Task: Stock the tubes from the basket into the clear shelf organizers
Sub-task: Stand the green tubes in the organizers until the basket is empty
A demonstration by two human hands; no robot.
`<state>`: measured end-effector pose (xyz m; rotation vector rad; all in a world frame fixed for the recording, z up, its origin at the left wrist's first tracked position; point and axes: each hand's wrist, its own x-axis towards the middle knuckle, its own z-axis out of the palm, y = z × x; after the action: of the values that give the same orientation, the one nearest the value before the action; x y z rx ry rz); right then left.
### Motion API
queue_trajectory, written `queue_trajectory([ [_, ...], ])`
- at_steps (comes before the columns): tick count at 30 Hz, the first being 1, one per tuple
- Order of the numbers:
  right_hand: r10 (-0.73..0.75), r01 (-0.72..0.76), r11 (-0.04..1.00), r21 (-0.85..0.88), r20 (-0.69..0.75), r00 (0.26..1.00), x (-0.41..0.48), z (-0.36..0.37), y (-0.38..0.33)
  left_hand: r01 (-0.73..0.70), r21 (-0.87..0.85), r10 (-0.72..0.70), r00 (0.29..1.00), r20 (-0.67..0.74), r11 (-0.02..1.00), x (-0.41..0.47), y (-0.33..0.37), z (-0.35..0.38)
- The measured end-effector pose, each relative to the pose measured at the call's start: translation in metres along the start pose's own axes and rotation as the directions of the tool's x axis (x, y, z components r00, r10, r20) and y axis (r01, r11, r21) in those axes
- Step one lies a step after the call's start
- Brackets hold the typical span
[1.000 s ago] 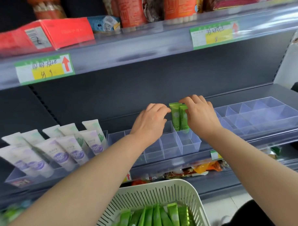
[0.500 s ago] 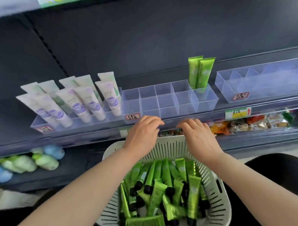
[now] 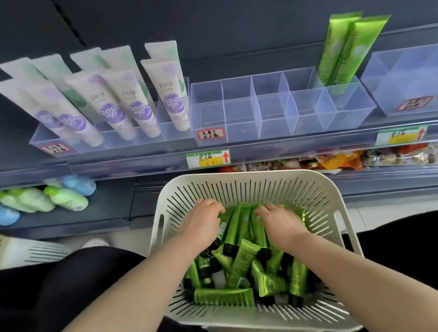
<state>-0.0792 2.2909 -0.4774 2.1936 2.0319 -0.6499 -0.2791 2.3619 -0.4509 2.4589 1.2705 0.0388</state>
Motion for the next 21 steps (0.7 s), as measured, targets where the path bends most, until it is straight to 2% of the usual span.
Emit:
queue_trajectory([
  [4,0.067,-0.067,0.998,0.002,0.029,0.997,0.014,0.011,-0.006,0.01,-0.021,-0.01,1.0,0.028,1.0,0.003,-0.009,0.009],
  [7,0.182,-0.188,0.976,0.106,0.055,0.982,0.022,0.015,-0.009,0.01,-0.03,-0.009,0.999,0.042,0.999,0.005,-0.014,0.012],
  [10,0.315,-0.339,0.893,0.295,0.129,0.94,0.03,0.015,-0.013,0.023,-0.038,-0.022,0.999,0.049,0.999,0.008,-0.015,0.012],
  [13,0.361,-0.425,0.804,0.417,0.226,0.905,0.036,0.011,-0.018,0.05,-0.035,-0.047,0.995,0.085,0.998,0.011,-0.013,0.013],
  [16,0.33,-0.407,0.803,0.434,0.245,0.912,0.032,0.007,-0.012,0.077,0.0,-0.076,0.986,0.146,0.997,0.016,-0.007,0.016],
  [19,0.276,-0.354,0.8,0.485,0.225,0.934,0.023,-0.004,-0.003,0.076,0.158,-0.11,0.969,0.219,0.985,0.023,0.005,0.02],
  [21,0.268,-0.306,0.771,0.558,0.152,0.951,0.015,-0.012,0.002,0.082,0.253,-0.153,0.95,0.272,0.964,0.027,0.016,0.024],
])
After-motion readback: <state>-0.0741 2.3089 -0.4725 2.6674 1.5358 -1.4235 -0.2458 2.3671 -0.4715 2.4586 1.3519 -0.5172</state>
